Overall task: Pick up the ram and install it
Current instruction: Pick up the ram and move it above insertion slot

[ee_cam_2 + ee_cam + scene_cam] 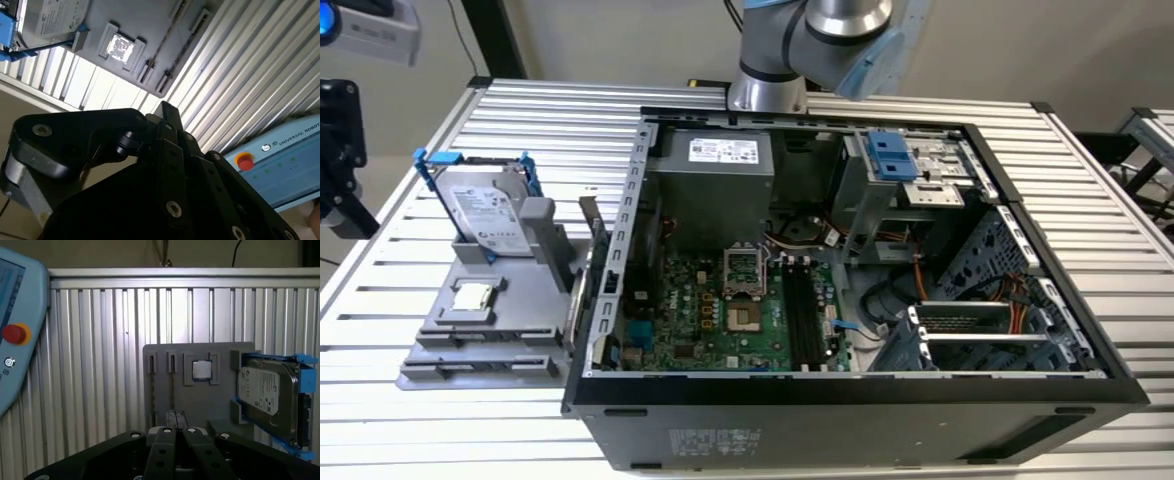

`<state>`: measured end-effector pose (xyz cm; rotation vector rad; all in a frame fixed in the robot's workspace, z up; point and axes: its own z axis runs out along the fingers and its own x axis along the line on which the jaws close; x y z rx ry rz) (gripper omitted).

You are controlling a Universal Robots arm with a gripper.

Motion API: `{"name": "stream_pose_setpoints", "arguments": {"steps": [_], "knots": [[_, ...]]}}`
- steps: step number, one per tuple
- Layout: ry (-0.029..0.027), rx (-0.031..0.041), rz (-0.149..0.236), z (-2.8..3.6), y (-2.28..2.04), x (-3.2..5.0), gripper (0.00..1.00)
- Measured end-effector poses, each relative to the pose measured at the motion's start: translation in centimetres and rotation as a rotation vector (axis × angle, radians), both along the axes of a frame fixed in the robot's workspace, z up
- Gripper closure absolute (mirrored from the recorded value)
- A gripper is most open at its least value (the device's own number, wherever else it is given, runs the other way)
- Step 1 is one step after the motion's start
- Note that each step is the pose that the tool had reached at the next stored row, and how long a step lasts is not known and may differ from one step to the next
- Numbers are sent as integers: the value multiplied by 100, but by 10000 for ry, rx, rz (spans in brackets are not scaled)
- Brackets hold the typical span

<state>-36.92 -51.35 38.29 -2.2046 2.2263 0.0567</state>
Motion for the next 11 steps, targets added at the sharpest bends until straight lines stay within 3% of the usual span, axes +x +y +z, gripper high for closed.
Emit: {"name": "stream_pose_setpoints", "arguments": {"steps": [5, 11], "knots": [[0, 0, 314, -3, 0, 0, 100], [0, -1, 329, -3, 0, 0, 100]]}}
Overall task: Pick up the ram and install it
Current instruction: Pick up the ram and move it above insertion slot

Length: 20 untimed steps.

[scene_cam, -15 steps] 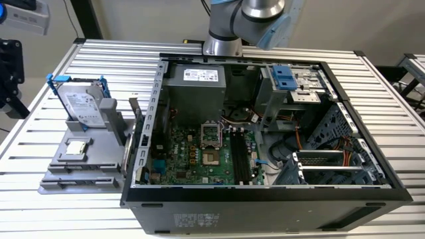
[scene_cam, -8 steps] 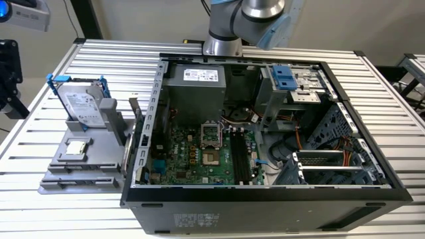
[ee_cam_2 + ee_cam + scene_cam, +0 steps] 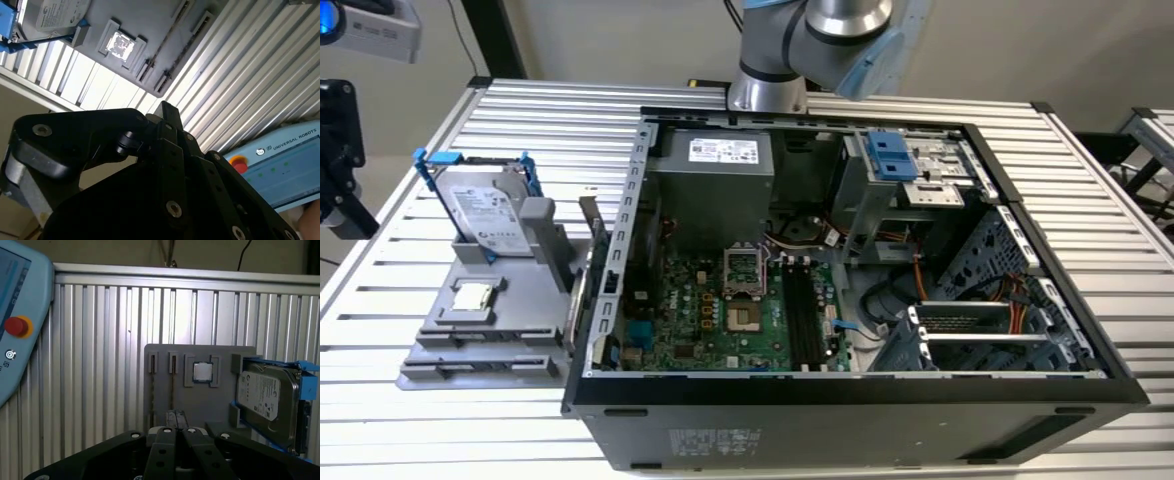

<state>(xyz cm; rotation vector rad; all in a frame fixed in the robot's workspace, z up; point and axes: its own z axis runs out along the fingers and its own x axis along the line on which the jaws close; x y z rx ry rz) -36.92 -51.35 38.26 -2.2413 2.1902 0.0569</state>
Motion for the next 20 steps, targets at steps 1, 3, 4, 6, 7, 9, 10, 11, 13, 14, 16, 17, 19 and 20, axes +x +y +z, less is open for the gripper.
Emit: {"name": "stream_pose_setpoints", "arguments": {"steps": [1, 3, 4, 6, 7, 9, 10, 11, 13, 14, 16, 17, 19, 20], "knots": [[0, 1, 0, 0, 0, 0, 100], [0, 0, 0, 0, 0, 0, 100], [0, 0, 0, 0, 0, 0, 100], [0, 1, 0, -1, 0, 0, 0], [0, 0, 1, -1, 0, 0, 0], [0, 0, 0, -1, 0, 0, 0], [0, 1, 0, -1, 0, 0, 0], [0, 1, 1, -1, 0, 0, 0], [1, 0, 0, -1, 0, 0, 0], [0, 0, -1, -1, 0, 0, 0], [-1, 2, -1, -3, -3, 3, 0], [-1, 2, -1, -4, -2, 3, 0], [14, 1, -3, -17, -2, 5, 0], [36, 1, -1, -30, -2, 8, 0]]}}
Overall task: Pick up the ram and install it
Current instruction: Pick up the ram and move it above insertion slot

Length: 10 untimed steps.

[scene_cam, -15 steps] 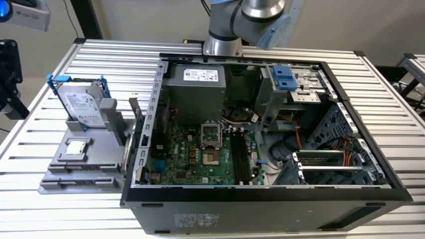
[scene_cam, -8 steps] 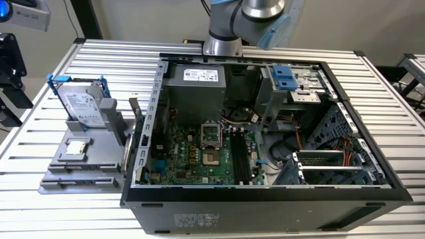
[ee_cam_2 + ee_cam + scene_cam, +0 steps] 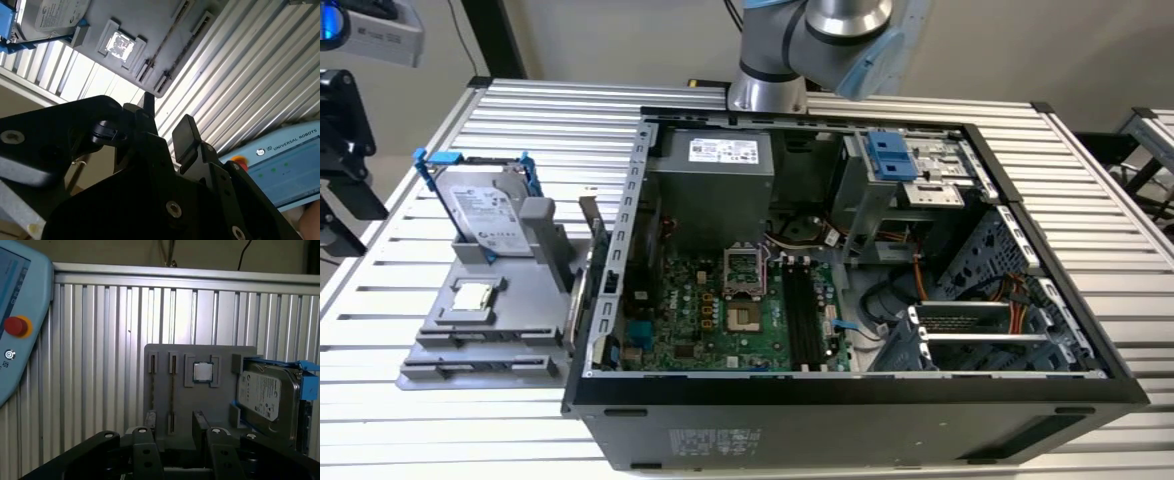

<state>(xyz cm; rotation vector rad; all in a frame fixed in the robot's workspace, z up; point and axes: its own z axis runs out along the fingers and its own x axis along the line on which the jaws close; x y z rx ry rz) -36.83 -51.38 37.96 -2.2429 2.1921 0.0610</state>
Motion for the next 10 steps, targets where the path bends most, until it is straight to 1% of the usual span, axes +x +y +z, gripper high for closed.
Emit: {"name": "stream_pose_setpoints", "arguments": {"steps": [3, 5, 7, 10], "knots": [[16, 0, -1, -49, 0, 4, 0], [12, 1, 2, -69, 0, 5, 0], [-1, 0, 6, -88, -1, 5, 0], [-39, -3, 9, -115, 0, 4, 0]]}}
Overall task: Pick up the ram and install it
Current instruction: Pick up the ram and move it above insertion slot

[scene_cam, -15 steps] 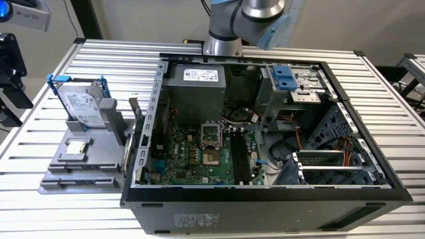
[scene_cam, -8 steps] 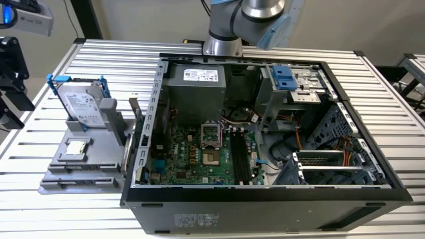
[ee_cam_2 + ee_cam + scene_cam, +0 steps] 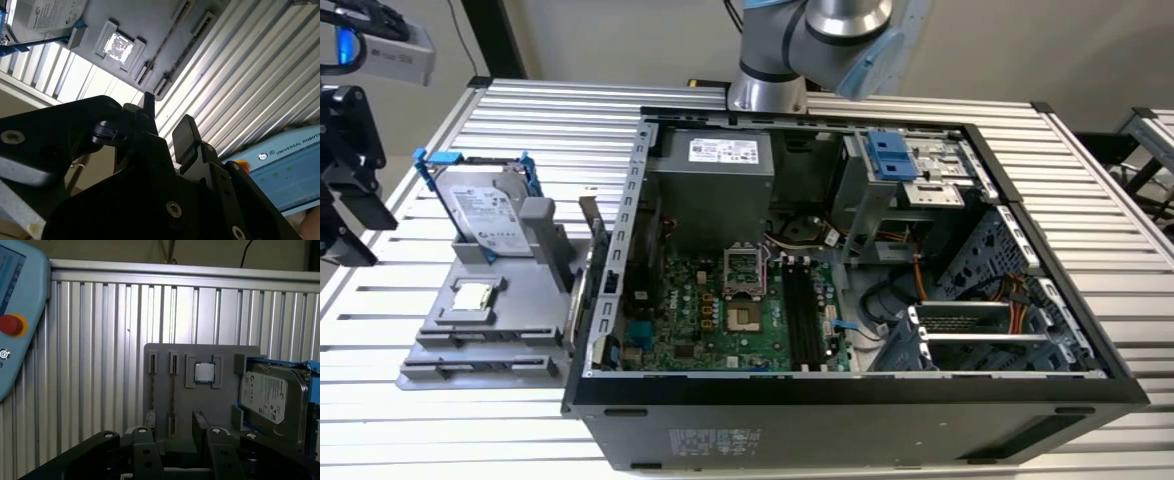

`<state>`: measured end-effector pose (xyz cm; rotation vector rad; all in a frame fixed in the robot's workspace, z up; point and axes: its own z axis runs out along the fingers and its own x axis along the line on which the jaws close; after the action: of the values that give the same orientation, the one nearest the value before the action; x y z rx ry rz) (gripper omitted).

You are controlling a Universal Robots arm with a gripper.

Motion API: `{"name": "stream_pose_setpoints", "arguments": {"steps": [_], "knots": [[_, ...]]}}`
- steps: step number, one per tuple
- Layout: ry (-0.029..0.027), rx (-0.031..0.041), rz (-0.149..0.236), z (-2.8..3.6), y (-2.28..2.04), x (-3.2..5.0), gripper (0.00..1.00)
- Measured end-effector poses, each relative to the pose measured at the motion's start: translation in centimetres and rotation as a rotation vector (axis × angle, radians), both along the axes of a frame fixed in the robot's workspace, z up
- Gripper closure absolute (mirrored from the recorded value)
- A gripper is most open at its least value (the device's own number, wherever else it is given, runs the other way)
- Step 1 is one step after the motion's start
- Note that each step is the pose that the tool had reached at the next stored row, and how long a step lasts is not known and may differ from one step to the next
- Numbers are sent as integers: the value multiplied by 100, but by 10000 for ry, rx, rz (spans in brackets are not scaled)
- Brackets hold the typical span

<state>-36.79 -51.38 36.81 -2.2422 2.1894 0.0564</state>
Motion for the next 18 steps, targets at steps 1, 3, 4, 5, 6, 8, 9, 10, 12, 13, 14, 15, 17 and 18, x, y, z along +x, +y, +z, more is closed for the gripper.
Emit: {"name": "stream_pose_setpoints", "arguments": {"steps": [1, 3, 4, 5, 6, 8, 9, 10, 12, 13, 14, 15, 17, 18], "knots": [[-14, -2, 1, -12, 0, 0, 0], [-25, -4, 3, -36, 0, 0, 0], [-28, -5, 3, -49, 0, 0, 0], [-30, -5, 3, -60, 0, 0, 0], [-31, -7, 4, -70, 0, 0, 0], [-35, -9, 4, -87, 0, 0, 0], [-36, -11, 4, -97, 0, 0, 0], [-36, -15, 4, -106, 0, 1, 0], [-35, -27, 2, -124, 1, 3, 0], [-35, -34, 2, -132, 0, 6, 0], [-36, -42, 3, -140, -1, 8, 0], [-36, -50, 3, -148, -1, 10, 0], [-37, -64, 3, -163, -1, 13, 0], [-39, -69, 3, -171, -2, 14, 0]]}}
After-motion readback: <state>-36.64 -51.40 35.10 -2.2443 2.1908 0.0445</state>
